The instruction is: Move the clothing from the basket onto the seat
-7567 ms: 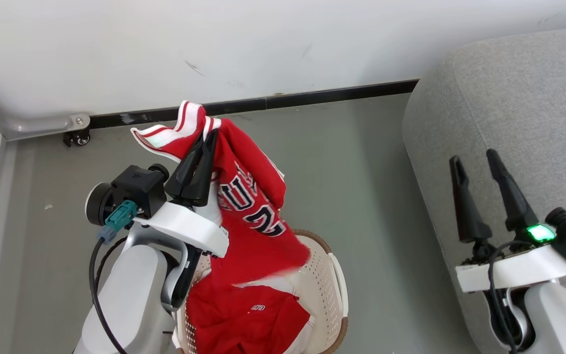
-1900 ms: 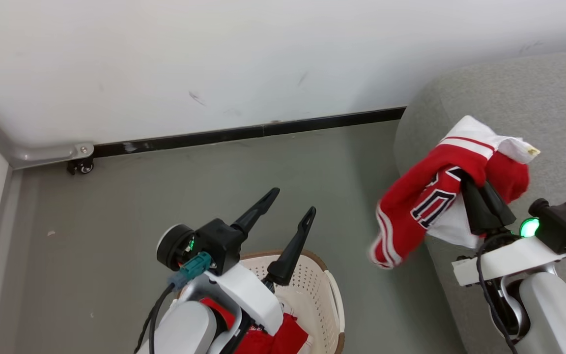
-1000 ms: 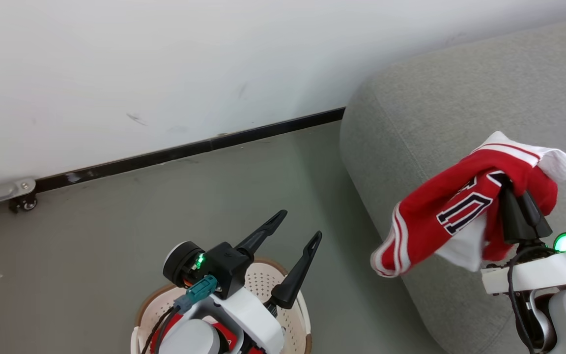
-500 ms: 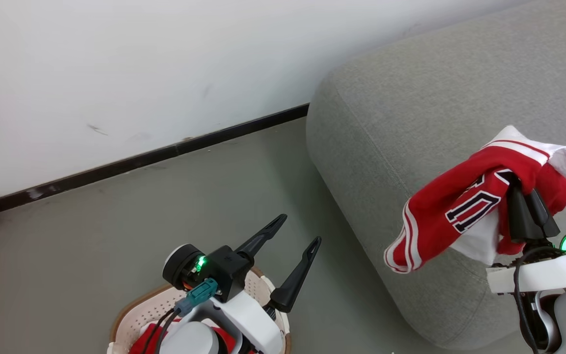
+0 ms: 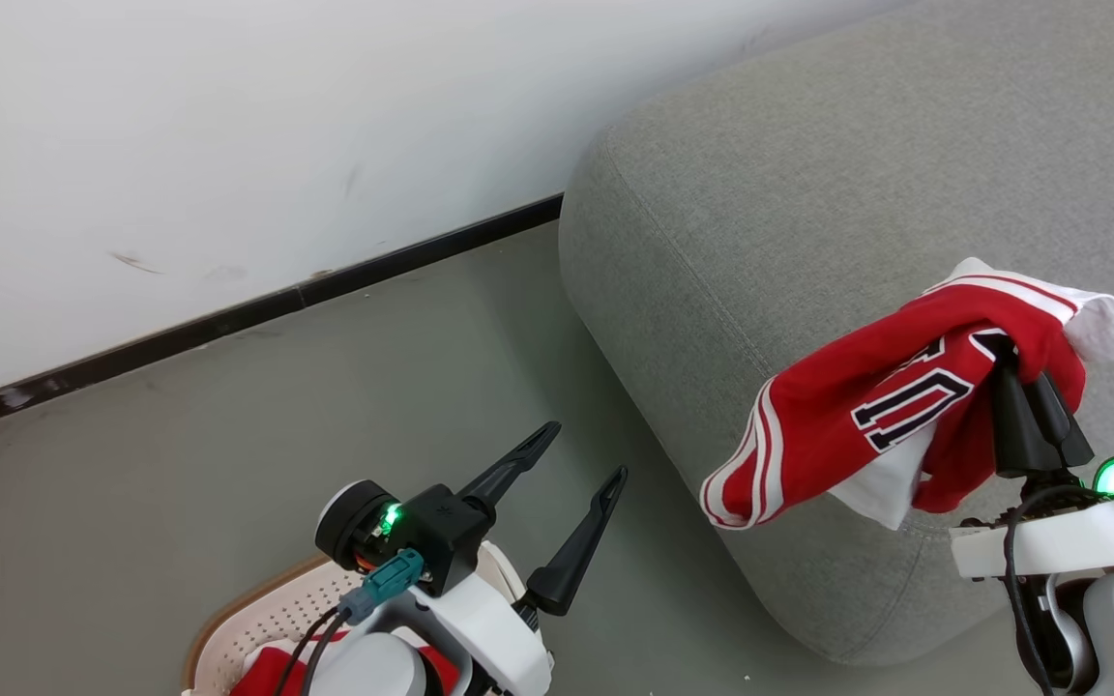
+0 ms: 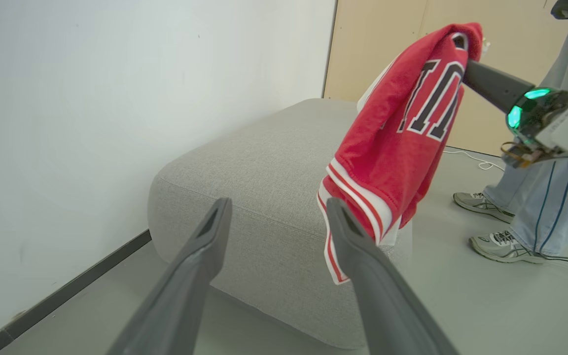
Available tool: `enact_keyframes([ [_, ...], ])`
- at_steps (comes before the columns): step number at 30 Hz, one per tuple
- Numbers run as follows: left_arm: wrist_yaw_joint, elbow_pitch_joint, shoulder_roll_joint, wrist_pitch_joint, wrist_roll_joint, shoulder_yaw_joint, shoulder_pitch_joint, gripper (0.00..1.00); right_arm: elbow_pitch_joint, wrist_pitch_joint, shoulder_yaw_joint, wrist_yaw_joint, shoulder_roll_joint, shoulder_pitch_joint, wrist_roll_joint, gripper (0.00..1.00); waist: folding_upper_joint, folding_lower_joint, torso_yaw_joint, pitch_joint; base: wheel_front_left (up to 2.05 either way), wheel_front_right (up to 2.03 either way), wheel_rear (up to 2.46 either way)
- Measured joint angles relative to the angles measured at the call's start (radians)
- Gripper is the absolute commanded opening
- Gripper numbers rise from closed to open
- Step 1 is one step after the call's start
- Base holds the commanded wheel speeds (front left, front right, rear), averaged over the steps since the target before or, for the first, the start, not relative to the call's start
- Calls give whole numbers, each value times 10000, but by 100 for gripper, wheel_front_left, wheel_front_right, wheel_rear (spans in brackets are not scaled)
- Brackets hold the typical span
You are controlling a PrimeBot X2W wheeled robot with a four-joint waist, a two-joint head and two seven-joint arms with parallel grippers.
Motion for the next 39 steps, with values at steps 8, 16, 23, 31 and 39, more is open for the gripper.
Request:
enact_keyframes([
  [8, 0, -15, 31, -10, 2, 0, 0, 100, -13, 0, -8, 0, -15, -8, 4, 0, 0, 0, -111, 122, 0, 0, 0],
  [16, 2, -104, 92, -10, 4, -12, 0, 100, -19, 0, -144, 0, -88, -113, 35, 0, 0, 0, -71, 301, 0, 0, 0],
  [23, 10, -188, 148, 6, 12, 4, -3, 100, -69, 0, -583, 0, -224, -675, 105, 0, 0, 0, 3, 547, 0, 0, 0],
  [31, 10, -374, 222, 81, 46, 4, -35, 100, 33, 0, -853, 0, -360, -1283, 123, 0, 0, 0, 162, 891, 0, 0, 0],
  [39, 12, -579, 359, 182, 111, 4, -92, 100, 378, 0, -1024, 0, -600, -1975, 295, 0, 0, 0, 359, 1270, 0, 0, 0],
])
